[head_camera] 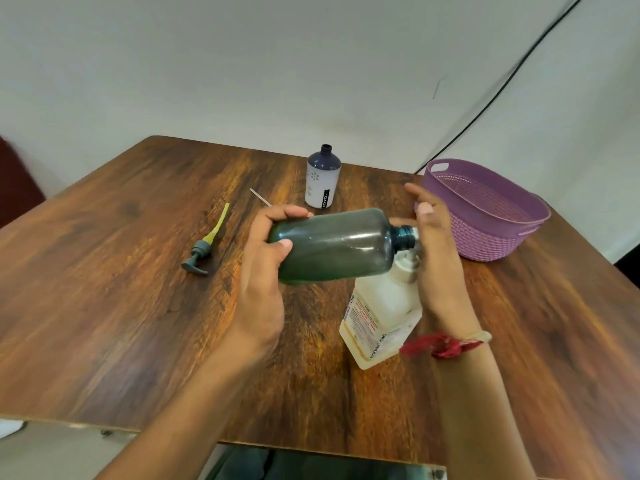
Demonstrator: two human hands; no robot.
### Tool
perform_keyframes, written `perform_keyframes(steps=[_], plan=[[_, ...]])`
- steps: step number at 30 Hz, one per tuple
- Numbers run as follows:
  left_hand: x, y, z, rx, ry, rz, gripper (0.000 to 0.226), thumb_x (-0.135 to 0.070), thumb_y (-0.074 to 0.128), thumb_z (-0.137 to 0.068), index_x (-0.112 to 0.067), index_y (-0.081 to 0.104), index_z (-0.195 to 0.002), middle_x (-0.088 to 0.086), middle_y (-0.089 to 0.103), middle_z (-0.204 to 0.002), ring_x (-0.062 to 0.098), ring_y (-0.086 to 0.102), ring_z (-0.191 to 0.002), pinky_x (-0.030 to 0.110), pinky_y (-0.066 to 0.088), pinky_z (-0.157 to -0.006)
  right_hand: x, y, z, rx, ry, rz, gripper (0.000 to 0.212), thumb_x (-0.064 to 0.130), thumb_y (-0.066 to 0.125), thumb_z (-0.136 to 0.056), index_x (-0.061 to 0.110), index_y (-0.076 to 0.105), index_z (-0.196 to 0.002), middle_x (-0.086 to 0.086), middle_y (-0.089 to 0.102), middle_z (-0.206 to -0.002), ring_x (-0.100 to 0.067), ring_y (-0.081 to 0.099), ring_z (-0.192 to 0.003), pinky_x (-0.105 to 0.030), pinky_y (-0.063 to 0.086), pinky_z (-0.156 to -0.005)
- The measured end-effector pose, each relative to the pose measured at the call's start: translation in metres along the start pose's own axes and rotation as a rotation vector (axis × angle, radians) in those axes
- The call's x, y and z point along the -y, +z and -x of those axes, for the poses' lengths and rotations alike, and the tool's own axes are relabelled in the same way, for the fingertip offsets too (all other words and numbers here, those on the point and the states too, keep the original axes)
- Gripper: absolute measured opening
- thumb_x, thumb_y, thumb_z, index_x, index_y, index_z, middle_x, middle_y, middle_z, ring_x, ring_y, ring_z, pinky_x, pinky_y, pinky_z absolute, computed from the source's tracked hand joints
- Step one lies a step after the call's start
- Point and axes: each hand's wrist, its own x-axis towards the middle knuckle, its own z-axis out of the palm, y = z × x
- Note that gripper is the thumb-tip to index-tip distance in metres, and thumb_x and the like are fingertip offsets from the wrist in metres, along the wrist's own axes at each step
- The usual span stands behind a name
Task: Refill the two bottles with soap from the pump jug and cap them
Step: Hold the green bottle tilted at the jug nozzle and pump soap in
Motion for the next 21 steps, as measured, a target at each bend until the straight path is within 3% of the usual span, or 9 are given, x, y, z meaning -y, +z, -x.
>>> perform_keyframes(steps=[2, 3, 5, 8, 9, 11, 14, 19, 21], plan=[[0.000, 0.000, -0.004, 0.010, 0.043, -0.032, 0.033, -0.034, 0.044, -0.071, -0.024, 0.057, -0.101, 0.009, 0.055, -0.113, 0.024, 0.052, -0.104, 0.034, 0.049, -0.069, 0.001, 0.001, 0.000, -0.011, -0.025, -0.039, 0.030, 0.052, 0.027, -0.093, 0.054, 0.047, -0.115, -0.005, 0.060, -0.122, -0.010, 0.053, -0.118, -0.036, 0.039, -0.105], [0.001, 0.001, -0.005, 0.016, 0.061, -0.040, 0.034, -0.033, 0.043, -0.072, -0.023, 0.056, -0.101, 0.010, 0.055, -0.113, 0.023, 0.052, -0.105, 0.034, 0.048, -0.072, 0.001, 0.002, 0.001, -0.025, -0.031, -0.049, 0.030, 0.046, 0.028, -0.096, 0.051, 0.045, -0.120, -0.002, 0.064, -0.116, -0.005, 0.055, -0.116, -0.039, 0.040, -0.104], [0.003, 0.001, -0.006, 0.030, 0.086, -0.029, 0.036, -0.031, 0.042, -0.072, -0.019, 0.054, -0.103, 0.011, 0.054, -0.113, 0.023, 0.052, -0.104, 0.032, 0.047, -0.075, -0.001, 0.004, 0.001, -0.054, -0.048, -0.087, 0.038, 0.035, 0.028, -0.098, 0.033, 0.039, -0.135, 0.013, 0.068, -0.097, 0.005, 0.059, -0.101, -0.024, 0.044, -0.094], [0.009, 0.001, -0.006, 0.020, 0.108, -0.009, 0.038, -0.029, 0.041, -0.072, -0.015, 0.052, -0.106, 0.013, 0.054, -0.112, 0.024, 0.051, -0.105, 0.032, 0.046, -0.079, -0.003, 0.005, 0.003, -0.087, -0.104, -0.093, 0.046, 0.023, 0.030, -0.098, 0.027, 0.029, -0.144, 0.030, 0.058, -0.105, 0.002, 0.056, -0.106, -0.018, 0.046, -0.088], [0.011, 0.001, -0.005, 0.010, 0.107, -0.007, 0.039, -0.029, 0.041, -0.071, -0.015, 0.052, -0.106, 0.013, 0.054, -0.112, 0.025, 0.051, -0.105, 0.034, 0.045, -0.081, -0.003, 0.004, 0.003, -0.095, -0.114, -0.102, 0.049, 0.017, 0.032, -0.098, 0.027, 0.025, -0.146, 0.030, 0.053, -0.112, 0.005, 0.054, -0.106, -0.019, 0.046, -0.086], [0.013, 0.002, -0.004, -0.015, 0.098, -0.008, 0.039, -0.029, 0.041, -0.070, -0.015, 0.053, -0.104, 0.013, 0.055, -0.111, 0.025, 0.051, -0.104, 0.038, 0.044, -0.081, -0.001, 0.000, 0.003, -0.082, -0.089, -0.162, 0.055, 0.008, 0.033, -0.097, 0.030, 0.020, -0.146, 0.009, 0.044, -0.127, 0.012, 0.056, -0.098, -0.013, 0.047, -0.078], [0.014, 0.004, -0.003, -0.043, 0.077, -0.006, 0.038, -0.031, 0.041, -0.070, -0.015, 0.055, -0.102, 0.012, 0.056, -0.109, 0.025, 0.052, -0.102, 0.042, 0.044, -0.079, 0.001, -0.004, 0.001, -0.015, -0.097, -0.156, 0.058, 0.009, 0.037, -0.093, 0.040, 0.022, -0.140, -0.005, 0.035, -0.140, -0.009, 0.058, -0.109, -0.015, 0.050, -0.082], [0.006, 0.002, 0.001, -0.040, -0.003, 0.016, 0.031, -0.033, 0.045, -0.071, -0.025, 0.059, -0.098, 0.004, 0.058, -0.107, 0.021, 0.055, -0.099, 0.032, 0.049, -0.063, 0.002, -0.004, 0.000, 0.066, -0.040, -0.034, 0.031, 0.032, 0.031, -0.100, 0.029, 0.047, -0.127, 0.000, 0.061, -0.113, -0.002, 0.060, -0.099, -0.012, 0.048, -0.079], [0.003, 0.002, 0.002, -0.041, -0.042, 0.017, 0.025, -0.028, 0.044, -0.076, -0.027, 0.059, -0.095, 0.000, 0.059, -0.105, 0.019, 0.055, -0.098, 0.034, 0.050, -0.060, 0.005, -0.005, -0.002, 0.119, 0.039, -0.065, 0.031, 0.033, 0.029, -0.102, 0.028, 0.051, -0.124, 0.004, 0.063, -0.106, -0.006, 0.060, -0.099, -0.025, 0.050, -0.085]])
